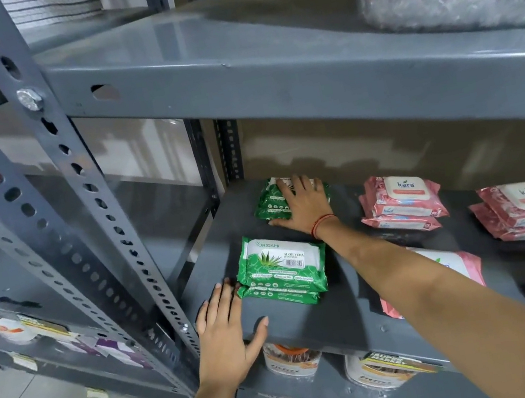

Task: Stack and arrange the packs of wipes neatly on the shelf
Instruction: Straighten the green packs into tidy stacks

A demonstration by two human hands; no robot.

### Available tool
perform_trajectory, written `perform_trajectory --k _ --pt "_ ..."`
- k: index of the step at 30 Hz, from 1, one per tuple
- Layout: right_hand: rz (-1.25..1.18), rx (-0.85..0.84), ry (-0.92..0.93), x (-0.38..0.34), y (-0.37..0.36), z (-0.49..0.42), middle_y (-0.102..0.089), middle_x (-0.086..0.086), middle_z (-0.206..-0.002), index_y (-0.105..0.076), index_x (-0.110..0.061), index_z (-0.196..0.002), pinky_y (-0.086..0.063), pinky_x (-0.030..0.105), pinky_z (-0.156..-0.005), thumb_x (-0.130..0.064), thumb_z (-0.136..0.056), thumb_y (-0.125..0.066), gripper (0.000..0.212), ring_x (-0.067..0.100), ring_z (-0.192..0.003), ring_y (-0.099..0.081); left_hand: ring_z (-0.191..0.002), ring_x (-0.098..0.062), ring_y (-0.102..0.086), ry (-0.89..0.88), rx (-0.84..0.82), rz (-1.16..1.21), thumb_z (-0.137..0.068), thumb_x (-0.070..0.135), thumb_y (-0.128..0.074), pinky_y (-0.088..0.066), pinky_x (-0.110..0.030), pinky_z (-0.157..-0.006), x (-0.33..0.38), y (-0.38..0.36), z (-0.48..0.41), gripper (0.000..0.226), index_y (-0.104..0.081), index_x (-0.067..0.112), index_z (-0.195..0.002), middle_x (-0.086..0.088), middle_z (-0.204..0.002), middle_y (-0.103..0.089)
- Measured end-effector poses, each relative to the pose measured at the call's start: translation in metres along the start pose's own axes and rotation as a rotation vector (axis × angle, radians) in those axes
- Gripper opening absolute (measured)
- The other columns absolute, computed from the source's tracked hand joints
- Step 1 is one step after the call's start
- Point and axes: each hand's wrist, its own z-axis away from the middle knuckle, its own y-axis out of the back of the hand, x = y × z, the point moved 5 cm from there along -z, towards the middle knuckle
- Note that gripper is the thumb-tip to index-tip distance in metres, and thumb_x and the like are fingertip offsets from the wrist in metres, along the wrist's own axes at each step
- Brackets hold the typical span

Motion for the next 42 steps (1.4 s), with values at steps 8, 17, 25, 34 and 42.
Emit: perform_trajectory --k 8,17,25,34,42 --pt "0.041 -0.016 0.021 -0.001 -0.001 -0.005 -0.034 0.02 -0.146 -0.019 -0.015 -0.148 -0.032 0.055 -0.103 -0.08 -0.077 -0.034 0.098 0.037 -0.131 -0.035 -0.134 -0.027 -0.039 0.012 -0.005 0.009 -0.091 0.064 -0.021 -0.02 -0.04 -0.108 -0.001 -0.001 -0.001 0.074 -0.055 0.008 -0.126 -0.012 -0.14 -0.049" --pt "-0.2 -0.026 -0.039 -0.002 0.027 0.005 -0.03 0.015 -0.151 -0.018 -0.021 -0.149 -0.011 0.065 -0.111 -0.082 -0.071 -0.043 0.103 0.032 -0.141 -0.024 -0.134 -0.026 -0.038 0.018 -0.015 -0.022 -0.091 0.066 -0.018 -0.019 -0.04 -0.109 0.001 0.002 0.001 0.078 -0.054 0.007 -0.128 -0.011 -0.141 -0.049" --pt "-0.572 -0.074 0.1 -0.06 0.073 0.102 -0.02 0.008 -0.157 -0.027 -0.026 -0.147 -0.004 0.055 -0.115 -0.078 -0.075 -0.043 0.09 0.029 -0.145 -0.015 -0.134 -0.03 -0.039 -0.017 -0.054 -0.023 -0.087 0.073 -0.02 -0.019 -0.042 -0.109 0.0 0.001 0.001 0.088 -0.052 0.002 -0.129 -0.016 -0.141 -0.047" --pt "-0.194 -0.038 0.181 -0.085 0.05 0.142 -0.021 0.015 -0.153 -0.017 -0.022 -0.148 -0.015 0.056 -0.113 -0.056 -0.079 -0.057 0.087 0.033 -0.141 -0.02 -0.14 -0.029 -0.029 -0.099 -0.088 -0.021 -0.073 0.088 -0.022 -0.009 -0.039 -0.114 0.0 0.006 0.004 0.111 -0.043 -0.001 -0.135 -0.019 -0.148 -0.037" --pt "-0.14 -0.035 0.168 -0.089 0.052 0.143 -0.027 0.018 -0.15 -0.02 -0.019 -0.147 -0.019 0.059 -0.11 -0.053 -0.077 -0.059 0.087 0.036 -0.138 -0.026 -0.146 -0.023 0.001 -0.09 -0.046 -0.029 -0.061 0.095 -0.011 -0.003 -0.042 -0.118 0.0 0.006 0.005 0.128 -0.016 0.001 -0.147 -0.014 -0.158 -0.008"
